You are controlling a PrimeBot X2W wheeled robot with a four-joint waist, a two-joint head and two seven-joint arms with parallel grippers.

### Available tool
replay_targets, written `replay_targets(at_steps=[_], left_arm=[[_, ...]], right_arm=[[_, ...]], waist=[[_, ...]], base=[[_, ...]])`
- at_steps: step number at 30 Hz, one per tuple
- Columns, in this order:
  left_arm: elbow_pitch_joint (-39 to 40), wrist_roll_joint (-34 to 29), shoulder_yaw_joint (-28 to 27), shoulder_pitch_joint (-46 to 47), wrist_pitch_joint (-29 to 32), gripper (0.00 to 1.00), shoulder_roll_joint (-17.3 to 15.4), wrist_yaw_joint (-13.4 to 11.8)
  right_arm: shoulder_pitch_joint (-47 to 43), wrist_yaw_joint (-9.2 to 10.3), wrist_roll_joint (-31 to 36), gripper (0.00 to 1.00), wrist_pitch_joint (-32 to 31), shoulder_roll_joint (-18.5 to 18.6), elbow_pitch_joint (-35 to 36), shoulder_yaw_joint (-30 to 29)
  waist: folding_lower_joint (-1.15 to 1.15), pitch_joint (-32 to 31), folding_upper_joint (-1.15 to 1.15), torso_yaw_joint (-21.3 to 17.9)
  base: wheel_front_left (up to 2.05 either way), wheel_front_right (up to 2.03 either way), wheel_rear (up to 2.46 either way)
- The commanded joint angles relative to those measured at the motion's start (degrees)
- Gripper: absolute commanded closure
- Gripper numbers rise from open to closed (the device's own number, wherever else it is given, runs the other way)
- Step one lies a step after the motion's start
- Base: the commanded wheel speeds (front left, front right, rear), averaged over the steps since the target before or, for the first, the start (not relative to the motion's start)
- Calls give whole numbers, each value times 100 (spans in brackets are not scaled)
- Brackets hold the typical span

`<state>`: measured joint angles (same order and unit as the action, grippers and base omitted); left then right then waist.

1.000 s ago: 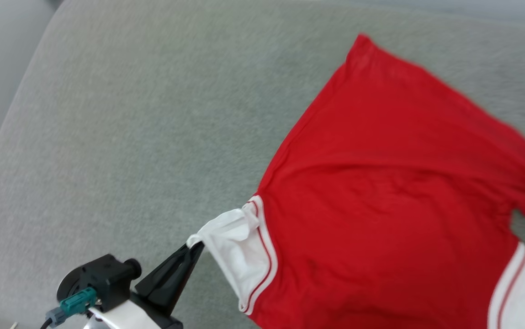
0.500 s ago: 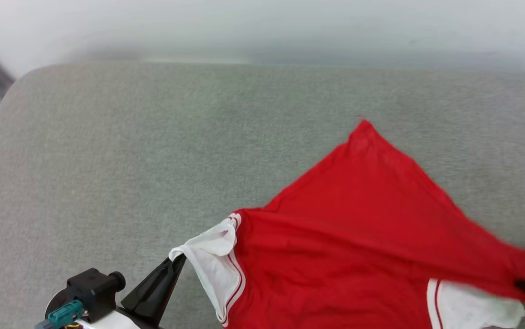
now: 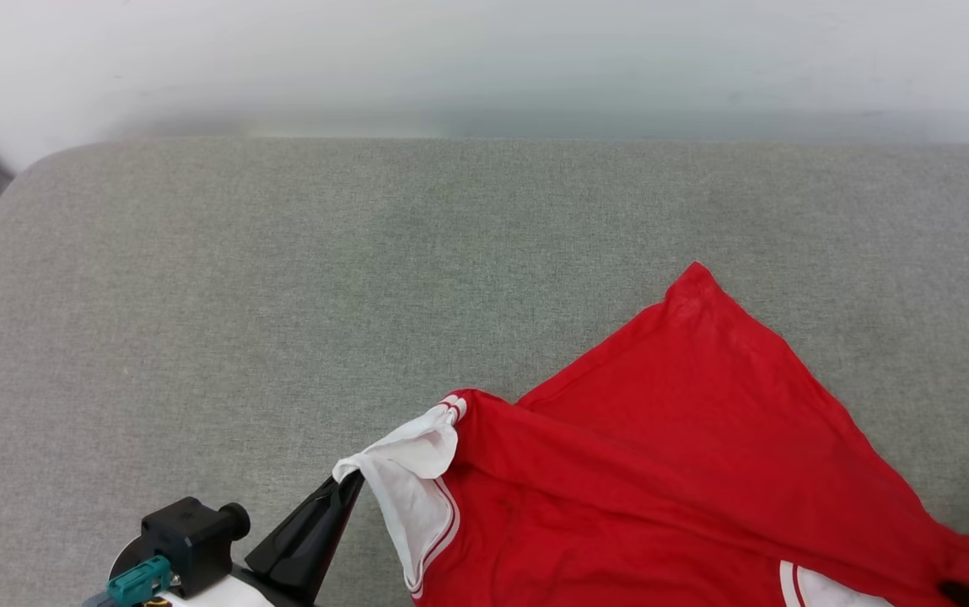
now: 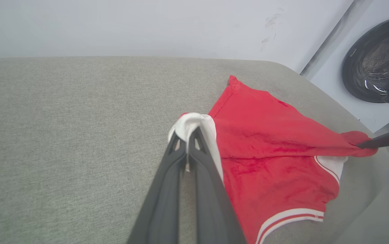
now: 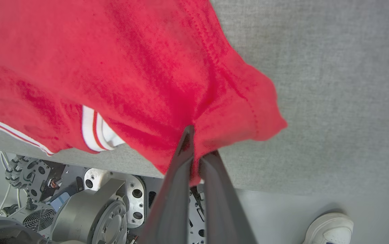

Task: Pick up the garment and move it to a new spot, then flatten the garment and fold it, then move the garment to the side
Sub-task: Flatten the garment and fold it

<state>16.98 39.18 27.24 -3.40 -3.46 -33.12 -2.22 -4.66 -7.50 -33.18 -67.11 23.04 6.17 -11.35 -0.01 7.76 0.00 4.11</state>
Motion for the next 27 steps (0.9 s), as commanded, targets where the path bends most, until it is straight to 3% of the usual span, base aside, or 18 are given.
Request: replay_targets(at_steps=[1,8,14,27], left_arm=[[26,3,-1,32,8,100,24,-17],[179,-33,25,162,53,100,-18,14],[378,-152,107,393,107,100,-1,64],[593,-364,427,1020,194,100,282,257]], right_arm=[[76,2,-31,0,52,40,30,31],[651,2,-408,0,-182,342,493,219],[1644,2,-471,0,-484,366,807,409],[3581,2,302,0,-637,216,-292,1034]], waist=[[1,10,0,4],[1,208,0,142],[1,619,0,455],[1,1538,0,1391]], base=[[0,0,0],[0,0,0],[0,0,0],[0,0,0]])
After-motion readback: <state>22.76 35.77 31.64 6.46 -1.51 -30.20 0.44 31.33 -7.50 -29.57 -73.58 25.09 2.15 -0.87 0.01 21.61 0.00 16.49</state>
